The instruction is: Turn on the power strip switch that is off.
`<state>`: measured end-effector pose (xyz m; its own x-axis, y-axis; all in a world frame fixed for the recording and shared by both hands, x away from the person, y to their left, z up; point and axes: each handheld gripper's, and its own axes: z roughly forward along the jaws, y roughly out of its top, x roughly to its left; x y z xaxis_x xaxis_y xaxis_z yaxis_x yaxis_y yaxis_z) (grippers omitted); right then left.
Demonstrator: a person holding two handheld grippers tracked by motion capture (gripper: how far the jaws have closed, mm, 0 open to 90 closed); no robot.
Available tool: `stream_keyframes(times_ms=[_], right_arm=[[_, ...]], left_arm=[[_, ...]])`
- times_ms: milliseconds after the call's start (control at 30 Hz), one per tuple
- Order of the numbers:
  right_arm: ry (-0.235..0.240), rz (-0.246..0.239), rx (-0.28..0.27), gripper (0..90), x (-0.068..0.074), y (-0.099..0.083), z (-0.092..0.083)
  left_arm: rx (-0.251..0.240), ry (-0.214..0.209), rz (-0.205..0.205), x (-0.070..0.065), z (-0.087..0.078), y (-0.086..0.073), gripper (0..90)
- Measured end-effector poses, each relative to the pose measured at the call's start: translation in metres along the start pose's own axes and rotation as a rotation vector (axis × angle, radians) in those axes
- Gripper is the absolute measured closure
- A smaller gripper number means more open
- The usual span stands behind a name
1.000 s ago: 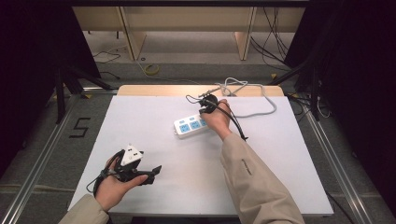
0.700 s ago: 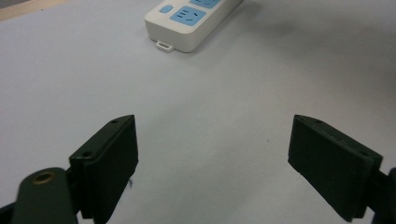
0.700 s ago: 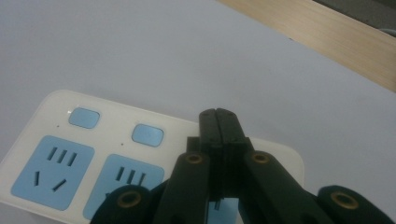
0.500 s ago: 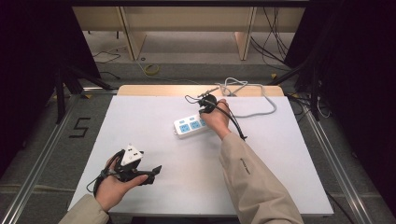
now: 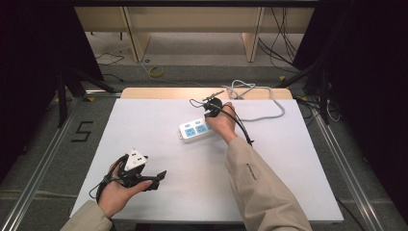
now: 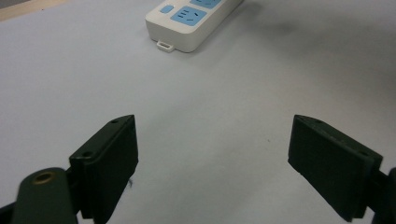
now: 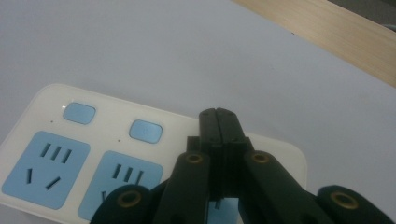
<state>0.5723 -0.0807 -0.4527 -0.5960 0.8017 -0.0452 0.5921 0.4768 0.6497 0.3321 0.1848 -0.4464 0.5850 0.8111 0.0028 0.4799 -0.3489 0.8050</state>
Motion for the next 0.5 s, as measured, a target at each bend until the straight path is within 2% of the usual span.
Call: stream_keyframes(times_ms=[500], right_arm=[[0.011,0.036,0.000,90.0,-0.0020,-0.0018,0.0016]], left_arm=[[0.001,-0.001,0.003,-0.0006,-0.0001,0.0000,15.5]])
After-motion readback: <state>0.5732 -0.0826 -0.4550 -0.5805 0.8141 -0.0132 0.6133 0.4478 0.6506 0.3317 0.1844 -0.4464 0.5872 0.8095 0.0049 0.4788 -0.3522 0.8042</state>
